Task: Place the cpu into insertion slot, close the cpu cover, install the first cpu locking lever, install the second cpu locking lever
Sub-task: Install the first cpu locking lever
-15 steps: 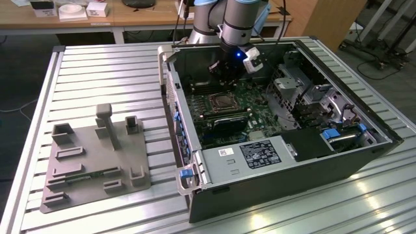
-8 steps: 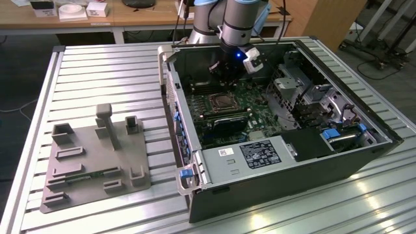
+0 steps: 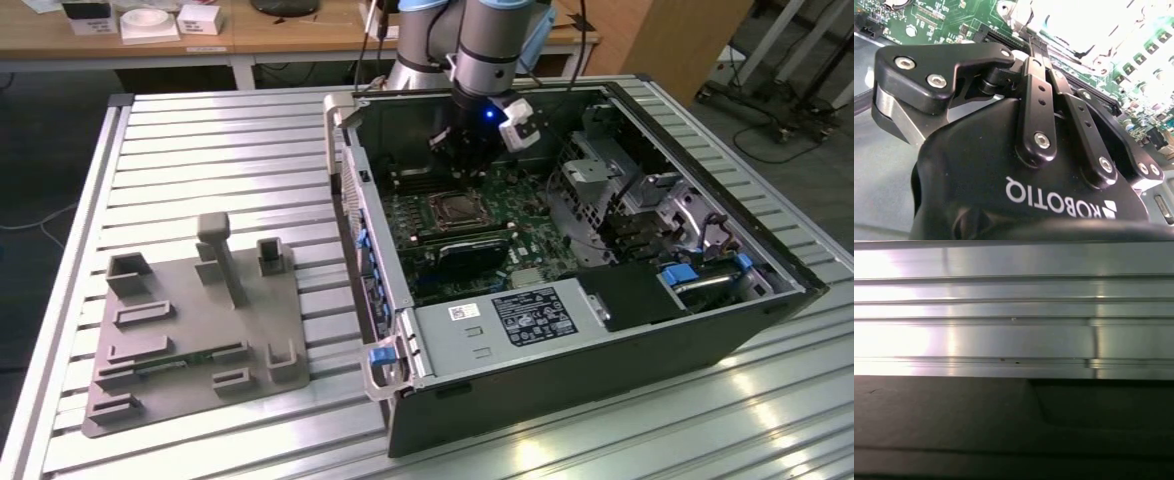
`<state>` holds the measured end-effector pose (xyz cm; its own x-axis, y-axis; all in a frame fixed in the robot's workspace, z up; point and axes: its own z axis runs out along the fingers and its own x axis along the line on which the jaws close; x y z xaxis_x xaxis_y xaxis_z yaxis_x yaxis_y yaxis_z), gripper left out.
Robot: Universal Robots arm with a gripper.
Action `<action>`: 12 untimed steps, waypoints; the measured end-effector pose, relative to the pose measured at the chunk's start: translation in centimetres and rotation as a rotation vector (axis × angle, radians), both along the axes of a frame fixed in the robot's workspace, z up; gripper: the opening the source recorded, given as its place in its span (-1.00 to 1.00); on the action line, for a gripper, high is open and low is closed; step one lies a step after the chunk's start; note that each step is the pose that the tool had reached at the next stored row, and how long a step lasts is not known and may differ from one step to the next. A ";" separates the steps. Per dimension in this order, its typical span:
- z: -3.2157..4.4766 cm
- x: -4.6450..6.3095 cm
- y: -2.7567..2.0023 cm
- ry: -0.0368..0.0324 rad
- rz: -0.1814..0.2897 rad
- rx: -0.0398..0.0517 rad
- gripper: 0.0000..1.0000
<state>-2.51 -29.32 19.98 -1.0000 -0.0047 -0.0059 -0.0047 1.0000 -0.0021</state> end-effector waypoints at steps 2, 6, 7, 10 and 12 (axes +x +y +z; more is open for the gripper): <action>-0.06 0.0 -0.01 0.0003 0.000 -0.0029 -0.80; -0.22 0.0 0.00 0.0001 0.000 -0.0072 -0.80; -0.26 0.0 0.00 0.0002 0.000 -0.0082 -0.80; -0.43 0.0 0.00 0.0004 0.000 -0.0091 -0.80; -0.43 0.0 -0.01 0.0006 0.000 -0.0093 -0.80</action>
<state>-2.52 -29.32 19.55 -1.0000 -0.0048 -0.0052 -0.0047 0.9999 -0.0114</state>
